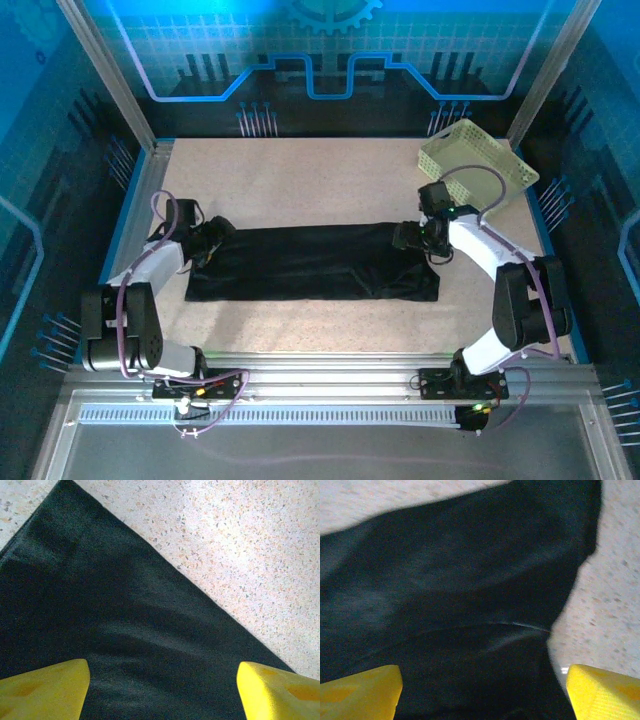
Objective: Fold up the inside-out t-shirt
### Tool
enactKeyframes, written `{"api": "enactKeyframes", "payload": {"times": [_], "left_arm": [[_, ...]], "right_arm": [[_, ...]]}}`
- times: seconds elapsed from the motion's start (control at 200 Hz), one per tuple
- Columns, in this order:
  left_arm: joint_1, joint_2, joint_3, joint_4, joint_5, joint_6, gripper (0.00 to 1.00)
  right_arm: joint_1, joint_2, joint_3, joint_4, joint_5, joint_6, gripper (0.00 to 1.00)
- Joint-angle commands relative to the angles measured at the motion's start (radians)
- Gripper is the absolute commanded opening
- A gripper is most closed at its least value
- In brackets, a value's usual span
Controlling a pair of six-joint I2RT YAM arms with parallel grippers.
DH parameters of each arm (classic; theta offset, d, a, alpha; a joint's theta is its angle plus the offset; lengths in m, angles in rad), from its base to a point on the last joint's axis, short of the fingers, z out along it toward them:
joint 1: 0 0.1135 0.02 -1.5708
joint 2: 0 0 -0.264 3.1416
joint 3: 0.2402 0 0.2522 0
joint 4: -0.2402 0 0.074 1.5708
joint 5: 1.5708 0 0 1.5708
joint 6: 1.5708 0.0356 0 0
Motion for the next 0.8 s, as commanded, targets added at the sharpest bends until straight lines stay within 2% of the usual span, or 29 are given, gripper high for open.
{"api": "enactKeyframes", "payload": {"times": [0.0,0.09,0.44,0.795], "left_arm": [[0.000,0.024,0.010,-0.016,0.016,0.030,0.78],[0.001,0.040,0.009,0.005,0.015,0.021,0.78],[0.046,0.129,0.015,0.004,0.001,-0.002,0.79],[0.044,0.122,-0.037,0.035,0.016,-0.011,0.79]], "right_arm": [[-0.028,0.016,-0.023,-0.038,0.024,-0.007,0.90],[-0.036,0.045,-0.016,-0.039,0.044,0.012,0.93],[-0.044,0.129,0.005,-0.020,-0.004,0.016,0.93],[-0.019,0.206,0.040,-0.021,-0.047,0.022,0.77]]}}
